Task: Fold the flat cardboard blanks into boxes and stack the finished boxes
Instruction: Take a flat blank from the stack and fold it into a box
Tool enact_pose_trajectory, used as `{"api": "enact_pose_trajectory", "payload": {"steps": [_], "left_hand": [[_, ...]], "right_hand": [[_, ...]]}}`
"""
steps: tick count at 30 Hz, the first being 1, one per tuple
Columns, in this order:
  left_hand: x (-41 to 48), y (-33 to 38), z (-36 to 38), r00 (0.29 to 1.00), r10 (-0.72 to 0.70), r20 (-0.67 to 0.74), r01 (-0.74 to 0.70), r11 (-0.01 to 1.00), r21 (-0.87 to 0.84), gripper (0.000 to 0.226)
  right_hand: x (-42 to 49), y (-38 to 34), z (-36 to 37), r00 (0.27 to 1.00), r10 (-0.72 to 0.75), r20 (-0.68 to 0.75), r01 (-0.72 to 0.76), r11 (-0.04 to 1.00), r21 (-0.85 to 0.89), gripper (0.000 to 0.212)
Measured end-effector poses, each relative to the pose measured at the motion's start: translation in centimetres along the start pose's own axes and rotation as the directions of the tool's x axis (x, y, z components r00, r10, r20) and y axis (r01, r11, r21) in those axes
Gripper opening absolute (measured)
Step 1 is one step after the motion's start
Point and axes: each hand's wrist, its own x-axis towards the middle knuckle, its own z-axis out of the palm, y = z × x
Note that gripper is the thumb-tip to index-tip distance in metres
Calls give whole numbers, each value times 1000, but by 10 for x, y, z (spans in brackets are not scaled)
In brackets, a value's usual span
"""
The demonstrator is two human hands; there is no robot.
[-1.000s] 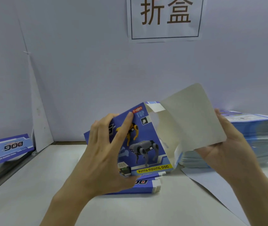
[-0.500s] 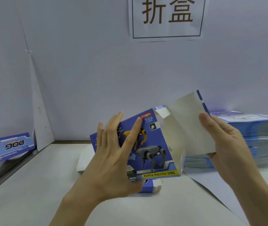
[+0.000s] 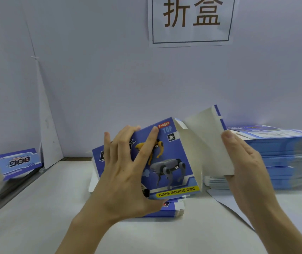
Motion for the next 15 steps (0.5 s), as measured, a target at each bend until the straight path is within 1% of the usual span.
{"api": "enact_pose_trajectory", "payload": {"steps": [4,6,9,15], "left_hand": [[-1,4,1,1000,9,-13,-8,998,66,122],[0,4,0,999,16,-30,-14,997,77,120],[1,5,-2,999,25,-45,-22,997,72,117],[0,8,-2,999,11,-31,-9,998,62,116]], "right_hand": [[-16,7,24,974,-137,181,149,987,-56,31],[-20,12,31,960,-170,221,187,980,-61,38],[-22,14,32,955,-207,215,224,973,-61,41],[-23,15,32,953,-222,207,240,969,-66,34]]}}
